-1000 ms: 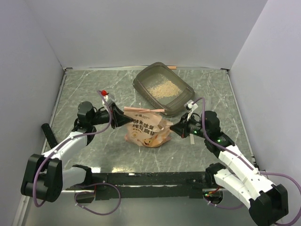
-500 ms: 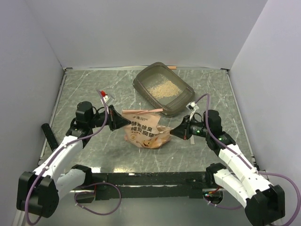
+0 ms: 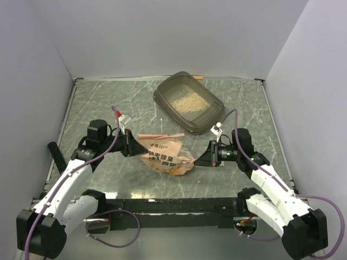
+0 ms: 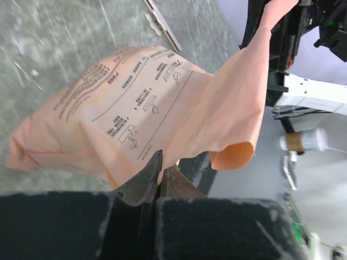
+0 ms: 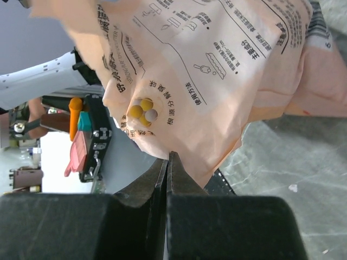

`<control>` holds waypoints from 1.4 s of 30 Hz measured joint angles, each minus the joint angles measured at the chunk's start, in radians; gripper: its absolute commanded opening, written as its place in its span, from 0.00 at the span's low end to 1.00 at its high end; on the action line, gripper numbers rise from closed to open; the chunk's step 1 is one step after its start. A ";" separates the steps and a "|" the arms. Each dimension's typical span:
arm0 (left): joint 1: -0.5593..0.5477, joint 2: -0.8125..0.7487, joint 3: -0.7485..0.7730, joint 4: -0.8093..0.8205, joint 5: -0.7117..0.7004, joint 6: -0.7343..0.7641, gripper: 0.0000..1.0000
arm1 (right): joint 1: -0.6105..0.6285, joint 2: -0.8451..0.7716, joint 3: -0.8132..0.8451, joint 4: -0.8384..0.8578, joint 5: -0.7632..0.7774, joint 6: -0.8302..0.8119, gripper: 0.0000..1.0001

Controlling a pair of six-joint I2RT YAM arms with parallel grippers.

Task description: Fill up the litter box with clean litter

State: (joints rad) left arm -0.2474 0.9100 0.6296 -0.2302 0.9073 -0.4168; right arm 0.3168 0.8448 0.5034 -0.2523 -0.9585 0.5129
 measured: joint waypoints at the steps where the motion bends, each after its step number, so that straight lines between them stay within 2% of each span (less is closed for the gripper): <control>1: 0.000 -0.005 0.000 -0.013 0.005 -0.002 0.01 | -0.003 -0.006 -0.001 -0.012 0.000 0.005 0.00; 10: -0.003 -0.023 0.000 -0.180 0.016 -0.078 0.01 | -0.014 -0.032 -0.008 -0.153 0.010 0.018 0.00; 21: -0.010 -0.072 -0.002 -0.398 -0.057 -0.124 0.01 | -0.013 -0.035 -0.048 -0.248 -0.015 -0.010 0.00; 29: 0.007 -0.077 -0.011 -0.502 -0.108 -0.119 0.01 | -0.011 -0.111 -0.100 -0.303 0.014 -0.016 0.00; 32: 0.011 -0.074 -0.020 -0.518 -0.120 -0.119 0.01 | -0.011 -0.108 -0.100 -0.320 0.029 -0.024 0.22; 38: 0.022 -0.048 -0.021 -0.539 -0.154 -0.118 0.01 | -0.014 -0.112 -0.089 -0.400 0.111 -0.036 0.28; 41: 0.023 -0.040 -0.021 -0.539 -0.162 -0.117 0.01 | -0.014 -0.108 -0.041 -0.441 0.159 -0.044 0.42; 42: 0.024 -0.039 -0.021 -0.539 -0.166 -0.116 0.01 | -0.014 -0.103 -0.013 -0.454 0.182 -0.054 0.43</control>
State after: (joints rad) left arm -0.2234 0.8707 0.6086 -0.7692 0.7414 -0.5331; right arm 0.3031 0.7414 0.4904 -0.7063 -0.7765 0.4587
